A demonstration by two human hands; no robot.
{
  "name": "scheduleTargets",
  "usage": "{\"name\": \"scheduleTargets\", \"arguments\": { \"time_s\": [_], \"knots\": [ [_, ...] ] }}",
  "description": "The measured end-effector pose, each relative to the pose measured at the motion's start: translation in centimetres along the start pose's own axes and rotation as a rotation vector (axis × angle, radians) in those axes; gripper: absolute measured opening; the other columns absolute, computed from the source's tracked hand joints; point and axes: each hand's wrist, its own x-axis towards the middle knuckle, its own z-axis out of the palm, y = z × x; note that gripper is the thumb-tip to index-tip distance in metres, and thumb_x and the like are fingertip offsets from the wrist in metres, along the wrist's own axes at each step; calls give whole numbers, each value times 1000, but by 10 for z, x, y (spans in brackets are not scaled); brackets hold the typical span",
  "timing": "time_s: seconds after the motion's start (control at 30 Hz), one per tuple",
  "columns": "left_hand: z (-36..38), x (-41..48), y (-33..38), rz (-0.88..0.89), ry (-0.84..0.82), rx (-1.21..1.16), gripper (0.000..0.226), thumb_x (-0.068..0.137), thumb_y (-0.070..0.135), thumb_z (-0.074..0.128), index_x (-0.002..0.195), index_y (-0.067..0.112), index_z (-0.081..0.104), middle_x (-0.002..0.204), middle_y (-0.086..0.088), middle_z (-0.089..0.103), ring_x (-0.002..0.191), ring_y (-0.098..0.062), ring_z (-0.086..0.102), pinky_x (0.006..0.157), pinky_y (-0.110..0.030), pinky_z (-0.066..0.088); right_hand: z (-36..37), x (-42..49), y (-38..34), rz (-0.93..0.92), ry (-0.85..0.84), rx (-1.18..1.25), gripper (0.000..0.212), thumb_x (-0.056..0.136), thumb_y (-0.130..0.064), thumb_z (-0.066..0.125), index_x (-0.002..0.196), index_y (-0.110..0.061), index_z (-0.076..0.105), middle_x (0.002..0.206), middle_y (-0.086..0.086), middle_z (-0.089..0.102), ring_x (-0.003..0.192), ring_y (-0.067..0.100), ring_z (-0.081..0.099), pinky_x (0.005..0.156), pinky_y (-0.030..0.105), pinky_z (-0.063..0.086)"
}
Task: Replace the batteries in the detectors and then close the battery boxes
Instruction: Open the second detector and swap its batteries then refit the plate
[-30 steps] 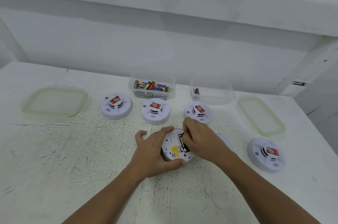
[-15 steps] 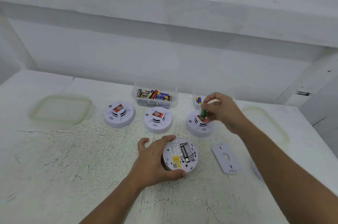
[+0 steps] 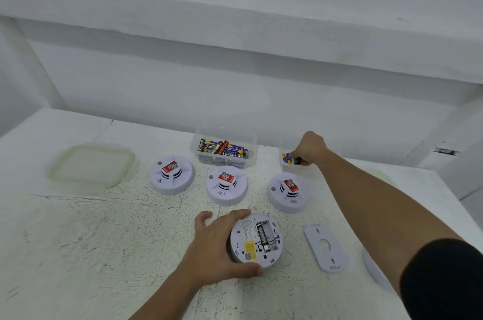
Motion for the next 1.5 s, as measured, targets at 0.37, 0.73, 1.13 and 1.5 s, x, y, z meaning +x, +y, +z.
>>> {"name": "scheduleTargets", "arguments": {
  "time_s": [0.37, 0.73, 1.13, 1.5],
  "knots": [
    [-6, -1, 7, -22, -41, -23, 91, 53, 68, 78, 126, 53, 25, 123, 34, 41, 99, 40, -22, 117, -42, 9, 8, 9, 7, 44, 30, 103, 32, 81, -7, 63, 58, -12, 40, 57, 9, 47, 54, 24, 48, 57, 27, 40],
    [-5, -2, 7, -25, -23, -7, 102, 42, 84, 65, 130, 51, 26, 117, 38, 37, 94, 40, -24, 116, -41, 13, -24, -34, 34, -67, 297, 323, 24, 85, -18, 56, 72, 2, 53, 80, 28, 63, 62, 23, 54, 70, 41, 54],
    [7, 3, -6, 50, 4, 24, 104, 42, 94, 53, 133, 47, 33, 112, 32, 55, 109, 17, 41, 111, -31, 4, 36, -178, 24, -668, -200, -52, 15, 89, -14, 61, 98, -17, 72, 97, -7, 70, 85, 5, 62, 72, 9, 44],
    [7, 3, -7, 37, -4, 1, 104, 42, 93, 54, 133, 48, 32, 114, 31, 55, 112, 16, 39, 112, -30, 1, 41, -186, 23, -949, -269, -557, 30, 98, -23, 45, 105, -6, 68, 108, 5, 68, 99, 21, 55, 88, 33, 42]
  ]
}}
